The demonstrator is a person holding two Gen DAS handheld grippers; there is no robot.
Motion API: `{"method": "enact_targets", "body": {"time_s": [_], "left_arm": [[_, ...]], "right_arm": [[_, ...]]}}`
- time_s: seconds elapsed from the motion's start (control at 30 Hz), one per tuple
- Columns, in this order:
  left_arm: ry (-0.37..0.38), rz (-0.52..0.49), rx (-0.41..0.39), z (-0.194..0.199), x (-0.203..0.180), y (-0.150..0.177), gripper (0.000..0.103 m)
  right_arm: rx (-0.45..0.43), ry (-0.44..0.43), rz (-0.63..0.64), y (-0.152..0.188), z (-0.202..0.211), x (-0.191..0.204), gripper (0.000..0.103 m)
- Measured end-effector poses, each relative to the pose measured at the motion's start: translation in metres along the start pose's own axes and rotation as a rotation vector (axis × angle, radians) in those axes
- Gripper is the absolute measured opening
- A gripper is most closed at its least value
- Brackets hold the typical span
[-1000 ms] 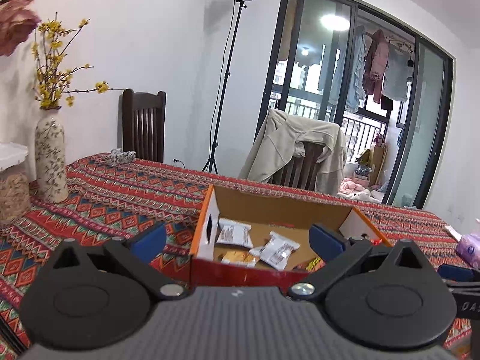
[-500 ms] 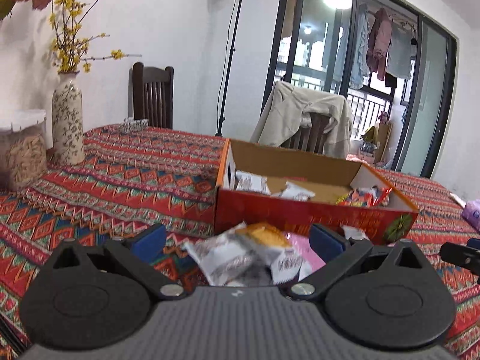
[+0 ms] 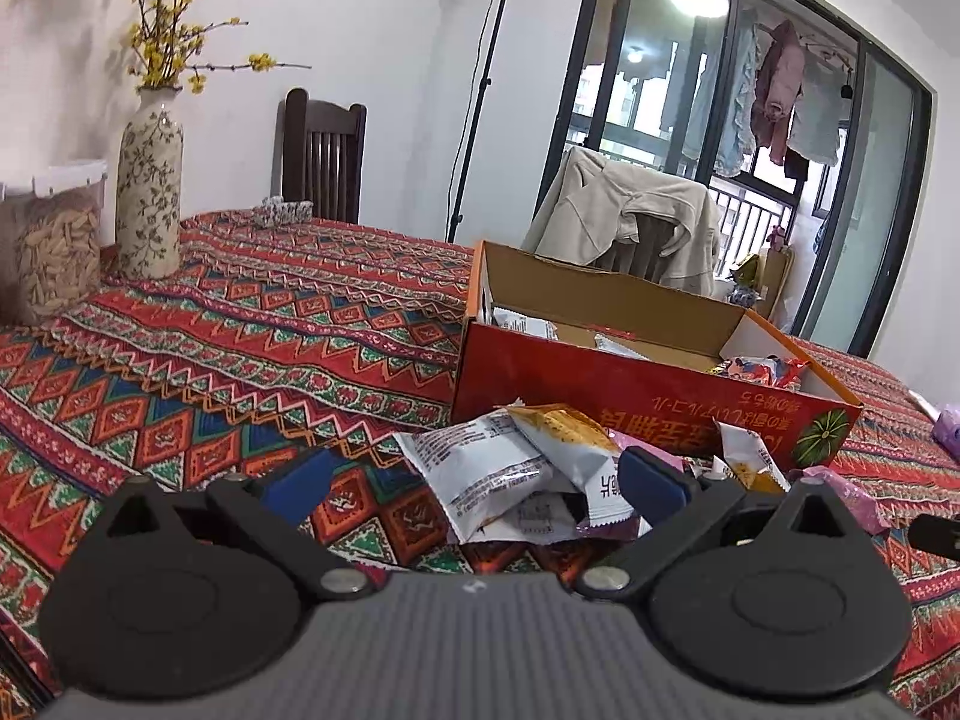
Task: Organize snacks
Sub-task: 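Move both grippers back toward the snack pile, then grasp the pink packet with the right gripper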
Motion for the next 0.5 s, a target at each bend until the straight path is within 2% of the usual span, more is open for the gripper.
{"method": "enact_targets", "body": {"time_s": [0.1,0.3,0.4,0.5], "left_arm": [[0.005,0.01,0.002,-0.001,0.002,0.0,0.103],[0.003,0.02,0.0,-0.001,0.004,0.001,0.103],[0.006,0.025,0.002,-0.002,0.005,0.001,0.103],[0.012,0.02,0.013,-0.004,0.003,0.003,0.103]], "right_arm": [[0.006,0.007,0.037,-0.009,-0.011,0.002,0.103],[0.078,0.002,0.094,-0.021,-0.053,0.007,0.102],[0.125,0.009,0.109,-0.021,-0.074,0.009,0.097],[0.151,-0.023,0.09,-0.022,-0.088,0.012,0.094]]}}
Point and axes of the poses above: each gripper's, at about its wrist camera, not at the fingertips, and z roughly against the way its jaws point, x to its left, y to its underside, the point moved 8 cm from there along -z, roughly the way its jaws point, and after that the axes turned 12 degrees about y, right-handed, at the moved point
